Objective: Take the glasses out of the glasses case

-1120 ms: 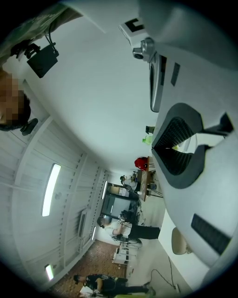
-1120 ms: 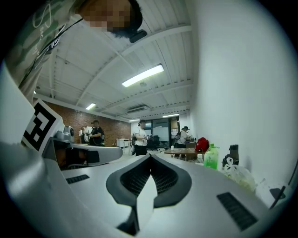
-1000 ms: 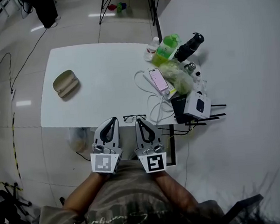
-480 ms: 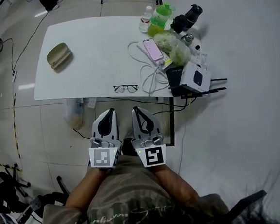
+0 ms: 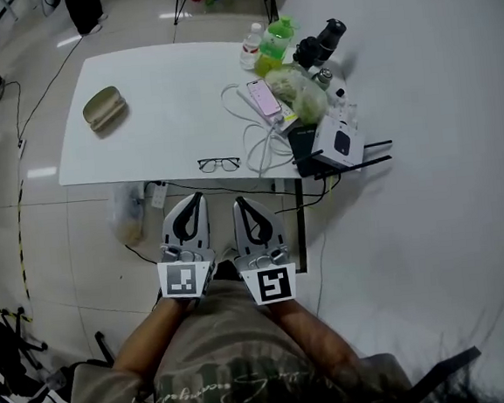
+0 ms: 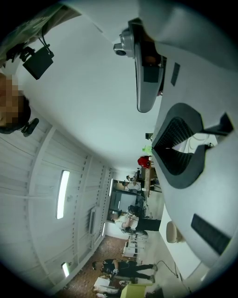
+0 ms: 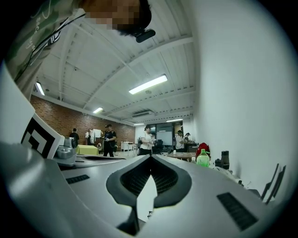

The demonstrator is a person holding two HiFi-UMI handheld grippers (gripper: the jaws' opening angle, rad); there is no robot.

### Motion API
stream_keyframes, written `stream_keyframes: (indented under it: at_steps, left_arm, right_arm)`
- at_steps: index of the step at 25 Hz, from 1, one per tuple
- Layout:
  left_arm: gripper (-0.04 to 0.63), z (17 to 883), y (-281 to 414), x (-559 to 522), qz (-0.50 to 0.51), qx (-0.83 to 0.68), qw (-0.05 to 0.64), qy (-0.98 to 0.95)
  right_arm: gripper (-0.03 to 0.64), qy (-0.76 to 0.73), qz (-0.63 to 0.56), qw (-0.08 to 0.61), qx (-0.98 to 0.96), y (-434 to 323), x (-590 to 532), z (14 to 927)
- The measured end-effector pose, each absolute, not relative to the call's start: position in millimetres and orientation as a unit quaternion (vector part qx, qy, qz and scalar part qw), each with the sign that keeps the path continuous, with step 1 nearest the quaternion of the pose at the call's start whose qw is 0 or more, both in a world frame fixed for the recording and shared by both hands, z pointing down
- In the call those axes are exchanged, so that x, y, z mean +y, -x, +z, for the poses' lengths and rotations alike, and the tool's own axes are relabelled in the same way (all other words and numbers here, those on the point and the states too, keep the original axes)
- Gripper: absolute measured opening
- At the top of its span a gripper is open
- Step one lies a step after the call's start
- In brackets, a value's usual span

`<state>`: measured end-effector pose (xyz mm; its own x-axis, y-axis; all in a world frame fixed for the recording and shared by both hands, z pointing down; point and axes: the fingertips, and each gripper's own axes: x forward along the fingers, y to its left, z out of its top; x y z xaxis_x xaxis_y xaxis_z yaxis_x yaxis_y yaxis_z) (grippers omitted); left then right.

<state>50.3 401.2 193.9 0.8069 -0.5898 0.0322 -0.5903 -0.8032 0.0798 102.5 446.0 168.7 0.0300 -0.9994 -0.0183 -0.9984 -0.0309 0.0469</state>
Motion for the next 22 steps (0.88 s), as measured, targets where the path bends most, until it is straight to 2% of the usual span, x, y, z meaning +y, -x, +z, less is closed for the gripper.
stream_keyframes:
  at_steps: [16,22]
  left_arm:
    - [0.008,182.3,-31.8,400.3,0.001,-0.324,0.03,-0.946]
    - [0.008,177.4,-34.3,407.8,0.0,-0.327,-0.003,-0.945]
  right_arm:
    - [0.011,-0.698,-0.01,0.013,-0.716,-85.0,433.5,171.4]
    - [0.012,-0.7,-0.012,0.029,-0.714,-88.8,439.0,172.4]
